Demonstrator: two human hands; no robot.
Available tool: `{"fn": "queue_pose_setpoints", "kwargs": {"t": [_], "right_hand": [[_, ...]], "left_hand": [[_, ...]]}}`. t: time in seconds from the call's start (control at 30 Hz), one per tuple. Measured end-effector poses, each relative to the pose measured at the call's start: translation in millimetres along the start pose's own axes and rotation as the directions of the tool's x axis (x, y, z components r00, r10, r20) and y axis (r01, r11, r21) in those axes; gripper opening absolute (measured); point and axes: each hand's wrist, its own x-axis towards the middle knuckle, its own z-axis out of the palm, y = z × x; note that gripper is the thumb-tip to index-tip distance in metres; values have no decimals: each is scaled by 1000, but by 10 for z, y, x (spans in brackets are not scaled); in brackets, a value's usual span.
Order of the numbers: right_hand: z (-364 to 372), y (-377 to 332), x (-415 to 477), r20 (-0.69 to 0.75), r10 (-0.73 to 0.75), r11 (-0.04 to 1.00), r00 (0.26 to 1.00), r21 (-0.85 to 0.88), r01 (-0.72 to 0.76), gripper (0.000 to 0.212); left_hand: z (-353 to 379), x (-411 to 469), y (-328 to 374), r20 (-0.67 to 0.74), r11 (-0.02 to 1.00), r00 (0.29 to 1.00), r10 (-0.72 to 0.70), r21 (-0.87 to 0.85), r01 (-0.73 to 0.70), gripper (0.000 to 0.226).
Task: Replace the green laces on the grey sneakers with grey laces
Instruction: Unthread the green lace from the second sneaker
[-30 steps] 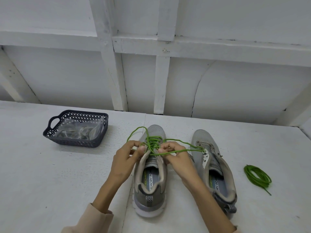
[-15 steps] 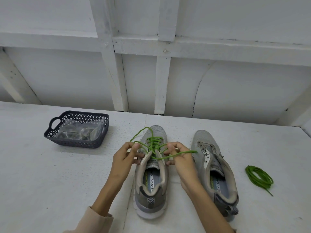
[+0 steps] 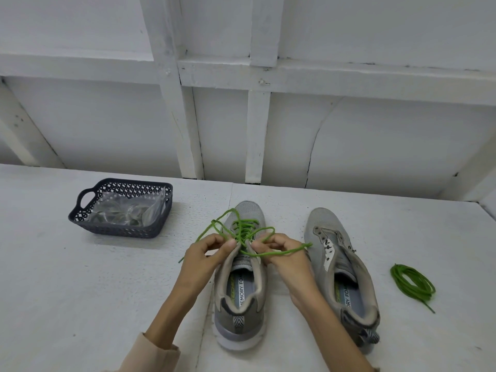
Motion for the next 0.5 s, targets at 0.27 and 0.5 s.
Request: {"fn": "queue_pose_setpoints", "kwargs": {"t": [0.27,0.5], "right_hand": [[-8,23,6,-135,23,998,991,67,-14,18],[20,1,7,-153,29,987,988,158,-5,11]], "left_hand": [[8,0,1,-118,985,990,-72,-167,52,22],[-19,20,30,-210,979,975,-67,-201,24,22]]}}
